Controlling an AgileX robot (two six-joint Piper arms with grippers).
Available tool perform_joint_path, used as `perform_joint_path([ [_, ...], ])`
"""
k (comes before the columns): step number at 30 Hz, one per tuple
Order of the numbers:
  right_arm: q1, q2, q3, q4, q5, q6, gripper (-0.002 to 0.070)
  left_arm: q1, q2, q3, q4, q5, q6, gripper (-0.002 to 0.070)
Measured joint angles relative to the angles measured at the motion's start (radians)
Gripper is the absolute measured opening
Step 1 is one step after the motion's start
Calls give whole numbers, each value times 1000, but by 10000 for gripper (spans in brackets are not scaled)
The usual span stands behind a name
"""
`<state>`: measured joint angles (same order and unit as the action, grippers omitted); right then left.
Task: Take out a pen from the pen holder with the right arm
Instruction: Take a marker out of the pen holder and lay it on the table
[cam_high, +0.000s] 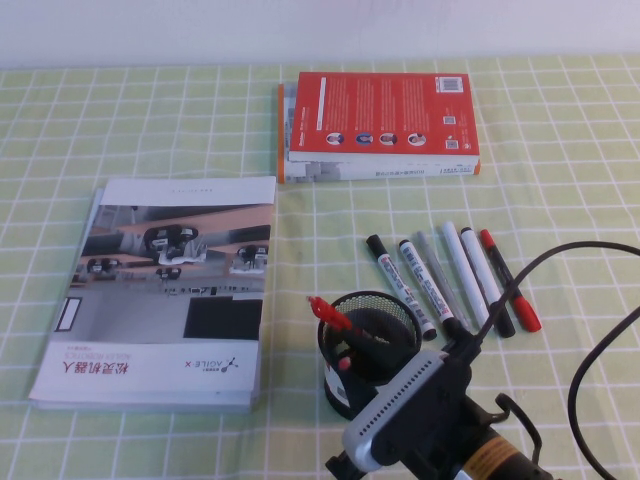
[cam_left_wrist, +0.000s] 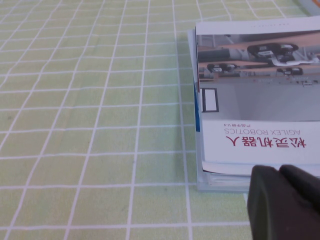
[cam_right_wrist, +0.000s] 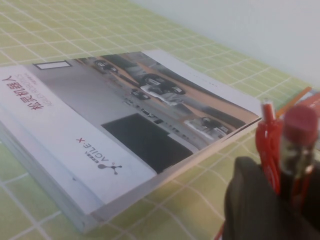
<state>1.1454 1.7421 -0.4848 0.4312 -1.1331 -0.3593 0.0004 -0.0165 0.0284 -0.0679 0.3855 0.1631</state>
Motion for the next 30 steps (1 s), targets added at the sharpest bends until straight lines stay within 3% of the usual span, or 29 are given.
perform_joint_path([
  [9, 0, 0, 0, 7, -30, -12, 13, 0, 0, 0, 0, 0, 0, -5],
  [17, 0, -23, 0, 7, -17, -12, 5, 0, 0, 0, 0, 0, 0, -5],
  [30, 0, -278, 0, 54, 101, -155, 5, 0, 0, 0, 0, 0, 0, -5],
])
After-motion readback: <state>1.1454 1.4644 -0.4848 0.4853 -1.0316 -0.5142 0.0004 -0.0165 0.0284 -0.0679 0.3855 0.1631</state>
